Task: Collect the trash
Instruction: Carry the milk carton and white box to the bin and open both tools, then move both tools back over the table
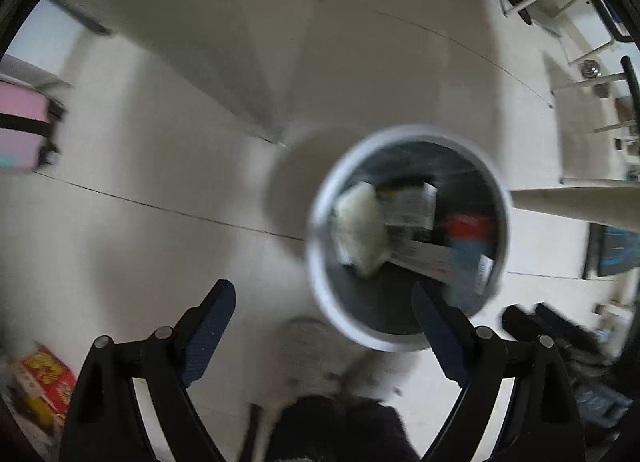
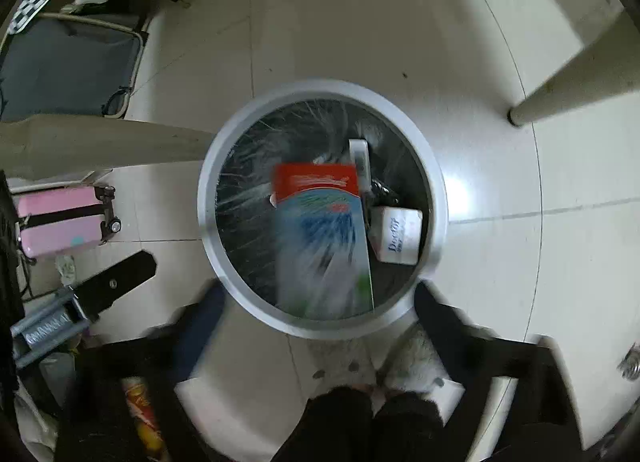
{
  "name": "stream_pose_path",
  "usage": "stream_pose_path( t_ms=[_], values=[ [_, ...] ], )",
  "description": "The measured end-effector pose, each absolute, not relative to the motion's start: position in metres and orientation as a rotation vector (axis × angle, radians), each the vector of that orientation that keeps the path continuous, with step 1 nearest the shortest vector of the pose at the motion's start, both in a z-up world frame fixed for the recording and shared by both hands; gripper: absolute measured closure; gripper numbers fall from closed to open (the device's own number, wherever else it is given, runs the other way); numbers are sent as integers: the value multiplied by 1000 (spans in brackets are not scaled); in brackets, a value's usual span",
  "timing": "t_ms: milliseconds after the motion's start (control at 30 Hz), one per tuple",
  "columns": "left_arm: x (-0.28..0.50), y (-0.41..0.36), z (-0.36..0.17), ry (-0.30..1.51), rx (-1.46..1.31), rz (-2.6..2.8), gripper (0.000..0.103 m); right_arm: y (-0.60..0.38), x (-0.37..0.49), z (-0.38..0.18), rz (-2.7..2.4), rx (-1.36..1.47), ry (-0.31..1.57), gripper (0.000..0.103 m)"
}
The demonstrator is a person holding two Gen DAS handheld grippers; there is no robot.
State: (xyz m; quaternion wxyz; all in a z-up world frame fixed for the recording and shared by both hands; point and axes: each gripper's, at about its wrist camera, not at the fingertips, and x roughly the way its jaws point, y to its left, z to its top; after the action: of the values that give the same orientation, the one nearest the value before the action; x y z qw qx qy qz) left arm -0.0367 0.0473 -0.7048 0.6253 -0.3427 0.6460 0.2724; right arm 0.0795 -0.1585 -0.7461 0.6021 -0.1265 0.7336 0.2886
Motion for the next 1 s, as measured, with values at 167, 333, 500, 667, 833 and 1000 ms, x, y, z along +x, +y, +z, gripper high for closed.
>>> stream_pose_path(
  t_ms=[167, 333, 500, 667, 833, 1000],
  values=[
    [-49, 33, -682, 1486, -705, 654, 13, -162, 69, -726, 622, -421, 1619, 4],
    [-53, 19, -651, 1485, -700, 639, 13, -166, 60, -696, 551, -516, 1572, 4],
    [-53, 2, -619, 1467, -694, 616, 13, -176, 61, -657, 503, -524, 1552, 4],
    [-54, -6, -591, 1462, -685, 611, 13, -179, 57, -615, 502, -524, 1530, 4],
    [-60, -14, -548, 1449, -696, 605, 13, -184, 53, -569, 510, -520, 1516, 4],
    [-66, -21, -498, 1435, -682, 603, 13, -194, 44, -504, 533, -510, 1509, 4]
  ],
)
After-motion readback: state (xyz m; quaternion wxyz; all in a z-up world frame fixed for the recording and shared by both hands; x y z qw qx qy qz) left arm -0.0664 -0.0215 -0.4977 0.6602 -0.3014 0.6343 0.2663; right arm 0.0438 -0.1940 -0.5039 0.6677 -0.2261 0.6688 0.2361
